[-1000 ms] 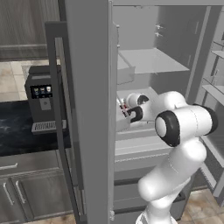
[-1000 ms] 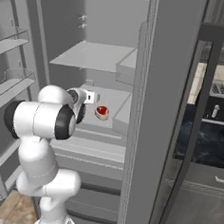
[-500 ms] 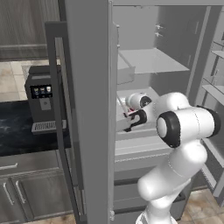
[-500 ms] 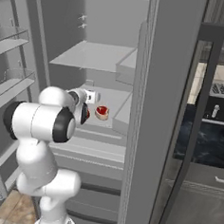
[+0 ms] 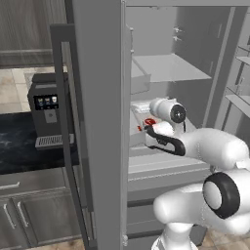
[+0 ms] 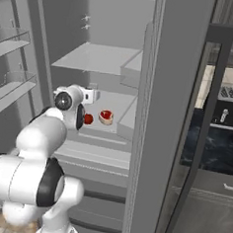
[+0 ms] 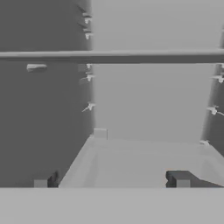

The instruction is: Place the mayonnaise and mayonnaise from the counter to the top shelf of the fridge. If the existing items in the fridge are on the top shelf, move them to other shelves.

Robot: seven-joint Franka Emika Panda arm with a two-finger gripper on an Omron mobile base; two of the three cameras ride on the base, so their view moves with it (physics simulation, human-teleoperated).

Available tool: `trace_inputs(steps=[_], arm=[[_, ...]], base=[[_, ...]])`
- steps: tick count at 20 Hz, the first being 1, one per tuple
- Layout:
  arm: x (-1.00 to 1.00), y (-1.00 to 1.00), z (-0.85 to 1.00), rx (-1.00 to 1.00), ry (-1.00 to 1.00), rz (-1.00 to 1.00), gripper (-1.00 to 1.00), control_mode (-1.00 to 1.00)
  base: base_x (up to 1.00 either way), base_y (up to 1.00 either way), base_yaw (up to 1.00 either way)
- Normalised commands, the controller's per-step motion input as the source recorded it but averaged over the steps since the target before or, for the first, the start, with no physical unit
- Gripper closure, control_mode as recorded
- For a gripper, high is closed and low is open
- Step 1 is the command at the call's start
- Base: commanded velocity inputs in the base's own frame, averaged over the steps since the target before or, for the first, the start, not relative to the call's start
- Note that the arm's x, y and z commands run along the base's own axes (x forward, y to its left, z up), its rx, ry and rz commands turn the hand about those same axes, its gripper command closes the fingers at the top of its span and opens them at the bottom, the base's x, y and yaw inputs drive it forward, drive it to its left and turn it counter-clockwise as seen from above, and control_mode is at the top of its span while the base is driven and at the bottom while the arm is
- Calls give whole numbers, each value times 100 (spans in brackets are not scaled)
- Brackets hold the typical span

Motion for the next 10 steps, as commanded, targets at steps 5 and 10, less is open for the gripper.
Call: trace_inputs(steps=[5, 10], arm=[[-100, 0, 100, 2, 0, -3, -100, -100], [-100, -10, 74, 4, 3, -5, -100, -100]], base=[[0, 0, 0], [0, 0, 0]])
